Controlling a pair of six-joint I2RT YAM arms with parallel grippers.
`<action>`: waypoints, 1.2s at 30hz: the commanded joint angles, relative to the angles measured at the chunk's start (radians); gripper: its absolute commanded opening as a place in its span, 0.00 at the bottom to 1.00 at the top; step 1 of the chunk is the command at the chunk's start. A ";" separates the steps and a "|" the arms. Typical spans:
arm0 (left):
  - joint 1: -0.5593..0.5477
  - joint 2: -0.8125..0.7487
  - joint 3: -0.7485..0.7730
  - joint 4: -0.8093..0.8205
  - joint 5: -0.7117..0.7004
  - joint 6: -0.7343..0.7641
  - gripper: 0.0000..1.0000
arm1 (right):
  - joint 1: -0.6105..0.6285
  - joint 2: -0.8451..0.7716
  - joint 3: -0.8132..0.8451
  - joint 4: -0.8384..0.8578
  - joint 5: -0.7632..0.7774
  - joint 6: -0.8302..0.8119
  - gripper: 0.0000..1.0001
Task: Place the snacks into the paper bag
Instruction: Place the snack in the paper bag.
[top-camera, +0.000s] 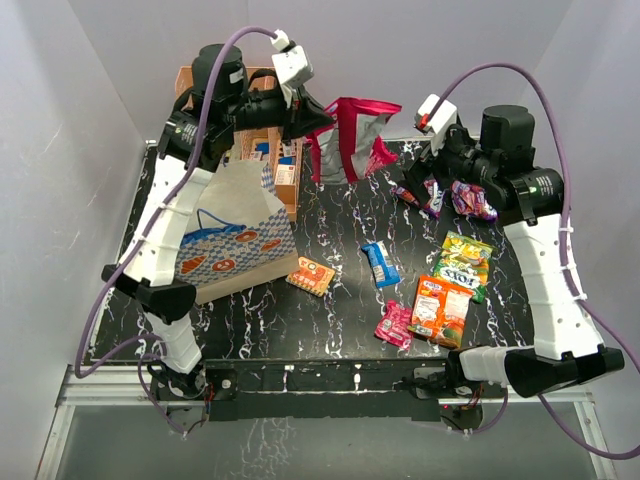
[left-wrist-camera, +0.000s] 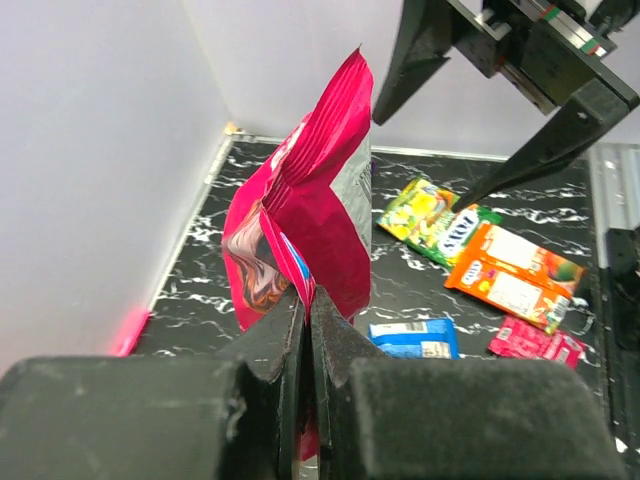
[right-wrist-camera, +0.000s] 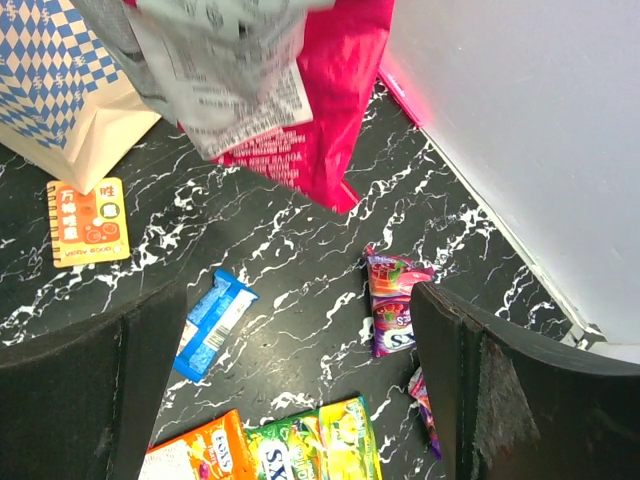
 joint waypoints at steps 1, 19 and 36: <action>0.002 -0.057 0.104 -0.029 -0.103 0.040 0.00 | -0.014 -0.018 0.045 0.000 -0.004 -0.012 0.99; 0.012 -0.172 0.366 -0.387 -0.559 0.396 0.00 | -0.024 0.044 0.001 0.033 -0.028 -0.017 0.99; 0.040 -0.346 0.199 -0.706 -0.840 0.454 0.00 | -0.024 0.092 0.003 0.041 -0.038 -0.016 0.98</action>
